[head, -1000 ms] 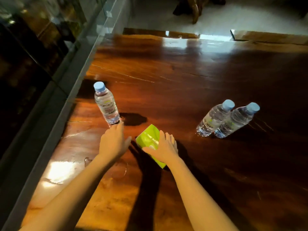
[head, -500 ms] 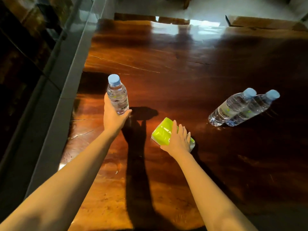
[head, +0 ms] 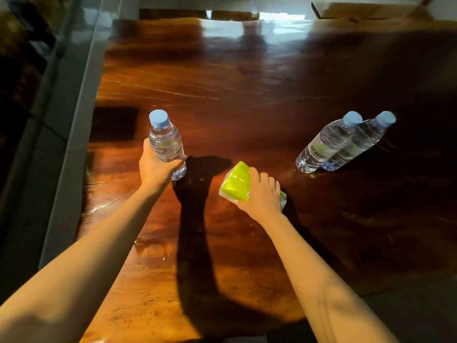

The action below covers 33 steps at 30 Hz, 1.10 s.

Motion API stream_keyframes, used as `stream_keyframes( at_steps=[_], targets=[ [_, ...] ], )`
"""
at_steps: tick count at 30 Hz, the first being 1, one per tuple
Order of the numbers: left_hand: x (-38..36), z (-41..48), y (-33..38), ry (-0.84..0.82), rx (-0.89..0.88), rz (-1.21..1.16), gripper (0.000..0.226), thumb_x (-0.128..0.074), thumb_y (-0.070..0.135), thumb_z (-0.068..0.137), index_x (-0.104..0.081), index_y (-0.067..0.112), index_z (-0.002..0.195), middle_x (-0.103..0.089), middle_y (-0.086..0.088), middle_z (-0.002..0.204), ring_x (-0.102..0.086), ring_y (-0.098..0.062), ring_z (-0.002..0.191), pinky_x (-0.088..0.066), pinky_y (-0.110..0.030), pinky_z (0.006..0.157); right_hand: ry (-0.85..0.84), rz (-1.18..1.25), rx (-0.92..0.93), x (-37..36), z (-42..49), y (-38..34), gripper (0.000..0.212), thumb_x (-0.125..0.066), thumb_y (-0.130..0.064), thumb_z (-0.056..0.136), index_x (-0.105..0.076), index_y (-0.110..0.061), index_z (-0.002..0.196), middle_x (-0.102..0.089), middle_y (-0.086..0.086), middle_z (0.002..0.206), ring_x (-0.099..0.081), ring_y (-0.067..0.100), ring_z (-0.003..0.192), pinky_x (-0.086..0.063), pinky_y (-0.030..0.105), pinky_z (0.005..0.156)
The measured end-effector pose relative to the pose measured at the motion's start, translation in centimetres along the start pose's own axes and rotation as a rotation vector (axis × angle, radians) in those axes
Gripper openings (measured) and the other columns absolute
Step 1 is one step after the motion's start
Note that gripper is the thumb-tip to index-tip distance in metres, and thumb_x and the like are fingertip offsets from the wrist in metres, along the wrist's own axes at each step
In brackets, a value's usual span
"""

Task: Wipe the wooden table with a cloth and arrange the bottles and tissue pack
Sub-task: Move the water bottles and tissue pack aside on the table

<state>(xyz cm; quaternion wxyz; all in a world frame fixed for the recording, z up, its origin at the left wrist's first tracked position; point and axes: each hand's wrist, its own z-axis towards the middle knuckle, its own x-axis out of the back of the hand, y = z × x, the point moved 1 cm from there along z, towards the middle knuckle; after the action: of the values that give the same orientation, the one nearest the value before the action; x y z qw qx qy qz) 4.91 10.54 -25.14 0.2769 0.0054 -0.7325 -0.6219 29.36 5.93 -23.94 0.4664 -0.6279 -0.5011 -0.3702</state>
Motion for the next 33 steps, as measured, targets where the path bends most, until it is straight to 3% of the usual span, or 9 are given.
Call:
stream_keyframes(
  at_steps=[4, 8, 11, 15, 19, 22, 27, 31, 33],
  targets=[
    [-2.4, -3.2, 1.1, -0.035, -0.023, 0.005, 0.072, -0.084, 0.02, 0.059, -0.046, 0.022, 0.12, -0.061, 0.008, 0.104, -0.06, -0.014, 0.094, -0.044, -0.025, 0.082, 0.054, 0.072, -0.088, 1.5, 0.2, 2.6, 0.098, -0.064, -0.062, 0.074, -0.016, -0.016, 0.146, -0.039, 0.011, 0.139, -0.037, 0.031, 0.13, -0.029, 0.047, 0.112],
    [-6.2, -7.0, 3.0, -0.126, -0.055, -0.015, 0.069, -0.085, 0.018, 0.058, -0.047, 0.027, 0.115, -0.061, 0.012, 0.1, -0.06, -0.012, 0.093, -0.045, -0.024, 0.082, 0.047, 0.11, -0.185, 2.9, -0.1, 6.5, 0.099, -0.062, -0.062, 0.074, -0.015, -0.013, 0.146, -0.038, 0.014, 0.138, -0.037, 0.034, 0.127, -0.033, 0.048, 0.104],
    [-9.8, -9.9, 4.9, -0.206, -0.078, -0.039, 0.068, -0.085, 0.026, 0.055, -0.043, 0.036, 0.108, -0.06, 0.02, 0.095, -0.06, -0.007, 0.089, -0.042, -0.011, 0.074, 0.065, 0.123, -0.272, 3.7, -0.5, 10.0, 0.098, -0.062, -0.061, 0.074, -0.017, -0.012, 0.145, -0.039, 0.015, 0.136, -0.037, 0.035, 0.126, -0.034, 0.048, 0.101],
    [-14.8, -13.4, 7.1, -0.297, -0.128, -0.019, 0.068, -0.086, 0.025, 0.059, -0.042, 0.036, 0.11, -0.061, 0.013, 0.104, -0.061, -0.007, 0.093, -0.041, -0.01, 0.076, 0.089, 0.154, -0.396, 5.0, -1.0, 15.3, 0.1, -0.063, -0.06, 0.074, -0.015, -0.011, 0.146, -0.038, 0.016, 0.139, -0.036, 0.035, 0.128, -0.034, 0.049, 0.102],
    [-19.3, -16.0, 8.5, -0.367, -0.14, -0.007, 0.068, -0.085, 0.027, 0.06, -0.043, 0.039, 0.112, -0.06, 0.024, 0.1, -0.059, 0.009, 0.087, -0.04, 0.0, 0.072, 0.093, 0.167, -0.458, 5.8, -0.9, 19.7, 0.099, -0.06, -0.06, 0.076, -0.012, -0.009, 0.147, -0.035, 0.017, 0.142, -0.034, 0.035, 0.131, -0.034, 0.05, 0.102],
    [-22.4, -17.2, 9.2, -0.382, -0.126, 0.002, 0.07, -0.085, 0.029, 0.059, -0.041, 0.041, 0.111, -0.059, 0.023, 0.102, -0.057, 0.009, 0.087, -0.04, 0.003, 0.071, 0.096, 0.153, -0.488, 5.9, -0.6, 22.4, 0.098, -0.059, -0.058, 0.077, -0.012, -0.009, 0.146, -0.035, 0.018, 0.142, -0.034, 0.036, 0.13, -0.033, 0.05, 0.102],
    [-26.2, -18.4, 10.1, -0.39, -0.117, 0.023, 0.071, -0.084, 0.035, 0.058, -0.037, 0.048, 0.108, -0.055, 0.033, 0.098, -0.054, 0.02, 0.089, -0.039, 0.005, 0.071, 0.069, 0.147, -0.498, 5.8, 0.7, 25.5, 0.108, -0.054, -0.074, 0.071, -0.014, -0.007, 0.145, -0.037, 0.018, 0.14, -0.035, 0.036, 0.129, -0.033, 0.05, 0.101],
    [-28.0, -18.9, 10.7, -0.36, -0.138, 0.037, 0.07, -0.083, 0.036, 0.057, -0.036, 0.047, 0.109, -0.056, 0.023, 0.106, -0.057, 0.004, 0.095, -0.041, -0.005, 0.078, 0.046, 0.117, -0.473, 5.5, 1.8, 26.5, 0.111, -0.047, -0.079, 0.072, -0.009, -0.005, 0.147, -0.035, 0.018, 0.141, -0.034, 0.035, 0.129, -0.032, 0.05, 0.101],
    [-28.6, -18.9, 11.0, -0.358, -0.147, 0.061, 0.073, -0.083, 0.036, 0.057, -0.032, 0.058, 0.105, -0.055, 0.019, 0.109, -0.055, 0.004, 0.097, -0.04, -0.002, 0.077, 0.025, 0.117, -0.471, 5.3, 2.1, 26.7, 0.112, -0.045, -0.079, 0.072, -0.006, -0.006, 0.148, -0.033, 0.018, 0.142, -0.032, 0.035, 0.131, -0.031, 0.049, 0.103]
  ],
)
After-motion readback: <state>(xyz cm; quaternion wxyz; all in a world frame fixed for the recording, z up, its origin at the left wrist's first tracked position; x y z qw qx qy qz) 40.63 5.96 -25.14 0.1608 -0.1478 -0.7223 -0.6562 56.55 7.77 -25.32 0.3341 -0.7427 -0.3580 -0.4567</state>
